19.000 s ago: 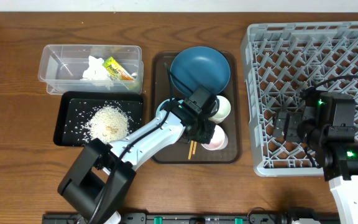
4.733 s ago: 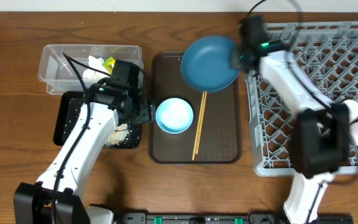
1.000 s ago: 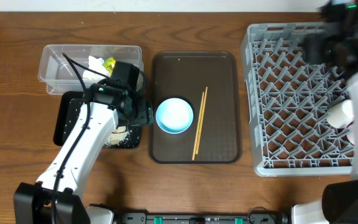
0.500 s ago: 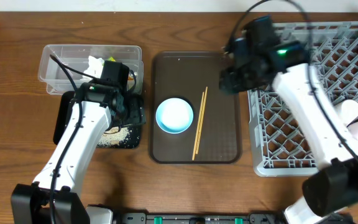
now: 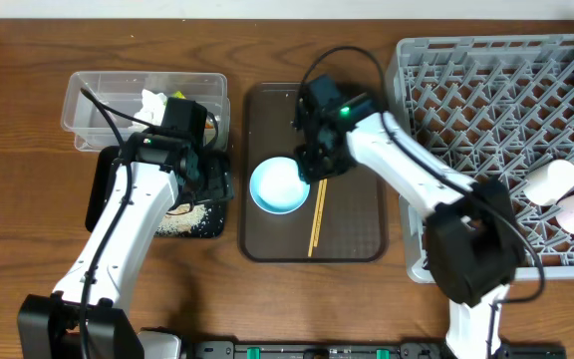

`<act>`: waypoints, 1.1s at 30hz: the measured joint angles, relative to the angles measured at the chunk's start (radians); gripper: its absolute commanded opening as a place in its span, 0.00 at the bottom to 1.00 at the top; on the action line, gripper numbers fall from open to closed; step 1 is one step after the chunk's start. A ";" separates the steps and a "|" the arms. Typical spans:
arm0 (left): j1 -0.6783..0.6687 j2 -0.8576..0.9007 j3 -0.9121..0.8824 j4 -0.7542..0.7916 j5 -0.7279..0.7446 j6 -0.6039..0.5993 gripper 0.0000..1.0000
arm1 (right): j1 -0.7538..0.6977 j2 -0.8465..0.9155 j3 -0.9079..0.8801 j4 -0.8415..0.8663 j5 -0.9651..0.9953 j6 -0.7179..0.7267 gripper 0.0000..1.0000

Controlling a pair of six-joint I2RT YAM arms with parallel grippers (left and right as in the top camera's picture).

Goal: Sort waste into correct bins and load items into the dishwasher rack
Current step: 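Reach the right gripper to the light-blue bowl and grasp it, then carry the light-blue bowl with the right gripper into the rack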

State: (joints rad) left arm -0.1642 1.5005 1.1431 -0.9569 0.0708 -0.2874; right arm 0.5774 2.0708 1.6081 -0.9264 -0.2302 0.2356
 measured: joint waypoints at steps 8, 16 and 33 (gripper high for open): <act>0.000 0.000 0.000 -0.001 0.000 0.000 0.81 | 0.002 0.066 0.002 0.050 0.018 0.050 0.01; 0.000 0.000 0.000 -0.002 0.000 0.000 0.81 | -0.124 -0.061 0.076 0.019 0.224 -0.032 0.01; 0.000 0.000 0.000 0.003 0.000 0.000 0.81 | -0.534 -0.280 0.133 0.414 0.983 -0.746 0.01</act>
State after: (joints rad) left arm -0.1642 1.5005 1.1431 -0.9543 0.0711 -0.2874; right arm 0.0429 1.7908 1.7412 -0.5129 0.7528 -0.5106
